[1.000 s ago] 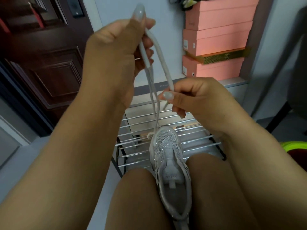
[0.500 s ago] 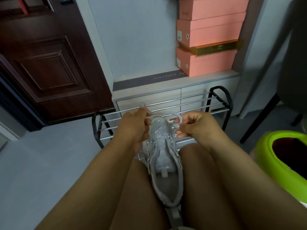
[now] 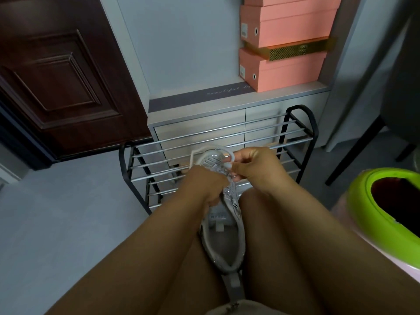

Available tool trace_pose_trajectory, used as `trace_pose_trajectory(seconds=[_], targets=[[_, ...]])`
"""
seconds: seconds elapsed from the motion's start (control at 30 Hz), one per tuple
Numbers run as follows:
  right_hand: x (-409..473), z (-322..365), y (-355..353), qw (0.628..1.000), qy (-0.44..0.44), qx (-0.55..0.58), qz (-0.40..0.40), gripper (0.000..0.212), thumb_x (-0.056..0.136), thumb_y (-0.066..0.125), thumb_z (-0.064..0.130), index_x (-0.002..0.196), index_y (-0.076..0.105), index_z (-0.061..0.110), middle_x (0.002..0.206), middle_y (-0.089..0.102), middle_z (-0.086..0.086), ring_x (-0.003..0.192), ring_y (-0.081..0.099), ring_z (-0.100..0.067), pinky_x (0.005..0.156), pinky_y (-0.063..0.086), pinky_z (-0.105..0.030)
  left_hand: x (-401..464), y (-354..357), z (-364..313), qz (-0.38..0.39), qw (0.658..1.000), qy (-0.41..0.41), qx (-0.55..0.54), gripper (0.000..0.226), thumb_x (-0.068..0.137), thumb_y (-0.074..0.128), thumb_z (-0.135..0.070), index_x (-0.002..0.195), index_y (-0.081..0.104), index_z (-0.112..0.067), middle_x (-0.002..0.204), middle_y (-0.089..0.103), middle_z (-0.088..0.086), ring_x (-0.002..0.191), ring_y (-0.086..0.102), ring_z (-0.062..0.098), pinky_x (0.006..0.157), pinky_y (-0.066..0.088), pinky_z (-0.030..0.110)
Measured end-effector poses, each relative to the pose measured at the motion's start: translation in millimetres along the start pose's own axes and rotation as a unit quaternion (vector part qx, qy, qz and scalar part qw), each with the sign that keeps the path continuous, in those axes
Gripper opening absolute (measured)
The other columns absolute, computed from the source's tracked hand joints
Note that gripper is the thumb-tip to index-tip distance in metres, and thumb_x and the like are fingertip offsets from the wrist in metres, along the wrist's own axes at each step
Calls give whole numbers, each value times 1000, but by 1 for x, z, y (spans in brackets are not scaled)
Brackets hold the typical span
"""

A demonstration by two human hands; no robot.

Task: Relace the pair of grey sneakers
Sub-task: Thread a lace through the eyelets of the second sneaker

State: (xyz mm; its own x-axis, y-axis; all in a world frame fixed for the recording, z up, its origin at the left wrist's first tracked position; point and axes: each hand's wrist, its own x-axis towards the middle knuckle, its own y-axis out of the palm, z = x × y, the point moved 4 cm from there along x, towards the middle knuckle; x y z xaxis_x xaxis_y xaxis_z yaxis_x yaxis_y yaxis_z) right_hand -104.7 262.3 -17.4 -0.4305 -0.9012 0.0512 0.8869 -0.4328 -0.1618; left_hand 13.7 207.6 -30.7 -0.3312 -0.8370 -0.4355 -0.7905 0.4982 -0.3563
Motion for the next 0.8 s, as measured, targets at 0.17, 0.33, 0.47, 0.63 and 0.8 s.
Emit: trace_pose_trajectory(seconds=[0.17, 0.33, 0.47, 0.63, 0.8], targets=[[2, 5, 8, 989, -45, -139, 33, 14, 82, 71, 15, 70, 67, 8, 61, 60, -5, 53, 51, -12, 55, 43, -24, -1, 10, 17, 28, 986, -44, -156, 24, 87, 57, 8, 77, 43, -9, 55, 38, 6, 22, 29, 5, 29, 20, 10], [-1, -2, 1, 974, -67, -215, 30, 21, 81, 72, 19, 63, 62, 22, 61, 57, 3, 59, 52, -11, 59, 42, -27, -11, 12, 29, 52, 967, -59, -243, 13, 90, 53, 8, 90, 57, -4, 55, 47, 3, 24, 29, 1, 26, 20, 12], [-2, -1, -2, 966, -76, -245, 27, 27, 82, 71, 17, 61, 58, 28, 56, 55, 12, 51, 50, 1, 57, 42, -21, -15, 14, 31, 51, 963, -50, -261, 15, 90, 52, 9, 92, 58, -4, 44, 45, -1, 24, 30, 1, 26, 20, 11], [-3, 2, -1, 944, -93, -312, 56, 9, 83, 68, 16, 78, 69, 9, 76, 67, -7, 70, 66, -21, 67, 48, -29, -14, 14, 31, 52, 963, -49, -259, 17, 89, 52, 9, 89, 58, -6, 54, 39, 3, 24, 29, 1, 26, 20, 11], [-2, 6, 5, 903, -121, -408, 66, 15, 85, 66, 20, 86, 70, 6, 89, 59, -10, 83, 57, -23, 66, 32, -28, -11, 16, 32, 49, 963, -46, -262, 16, 88, 53, 9, 87, 58, -7, 49, 44, 3, 25, 29, 2, 26, 19, 11]])
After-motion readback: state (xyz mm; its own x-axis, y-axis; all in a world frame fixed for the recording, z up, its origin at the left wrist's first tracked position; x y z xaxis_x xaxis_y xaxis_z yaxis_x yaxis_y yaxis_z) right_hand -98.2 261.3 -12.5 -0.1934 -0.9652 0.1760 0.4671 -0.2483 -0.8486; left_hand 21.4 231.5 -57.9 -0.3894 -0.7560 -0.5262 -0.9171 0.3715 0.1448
